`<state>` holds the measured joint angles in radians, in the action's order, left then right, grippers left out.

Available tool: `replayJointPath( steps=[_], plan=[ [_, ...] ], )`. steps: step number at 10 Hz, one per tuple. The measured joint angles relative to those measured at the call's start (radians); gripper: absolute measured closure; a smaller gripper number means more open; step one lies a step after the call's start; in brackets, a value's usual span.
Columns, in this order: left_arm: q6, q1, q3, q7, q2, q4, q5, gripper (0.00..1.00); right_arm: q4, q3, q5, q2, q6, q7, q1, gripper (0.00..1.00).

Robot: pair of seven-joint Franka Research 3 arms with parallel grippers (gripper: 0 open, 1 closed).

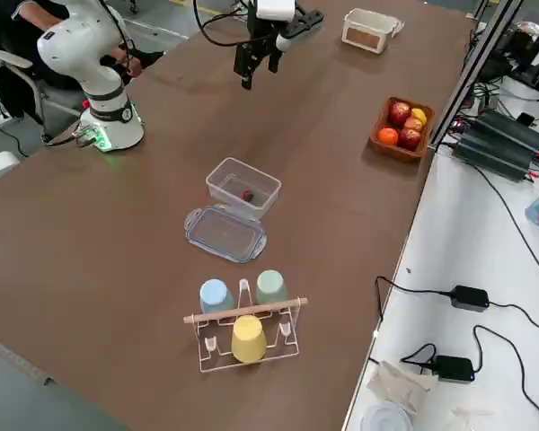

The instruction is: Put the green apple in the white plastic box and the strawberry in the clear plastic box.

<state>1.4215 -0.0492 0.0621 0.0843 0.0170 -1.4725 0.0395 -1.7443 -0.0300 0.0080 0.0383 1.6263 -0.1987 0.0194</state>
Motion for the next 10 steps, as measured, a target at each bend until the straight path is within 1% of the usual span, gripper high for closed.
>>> replayJointPath(
  steps=[2,4,10],
  plan=[
    [0.011,0.000,-0.001,0.000,0.002,0.000,0.000,0.00,0.022,-0.019,0.000,0.002,-0.010,0.014,0.000,0.00],
    [0.038,0.000,-0.001,0.000,0.004,0.000,-0.002,0.00,0.050,-0.021,0.000,0.002,-0.023,0.014,0.000,0.00],
    [0.064,0.000,-0.002,0.000,0.008,0.000,-0.002,0.00,0.056,-0.021,0.000,0.002,-0.029,0.015,0.000,0.00]
  ],
)
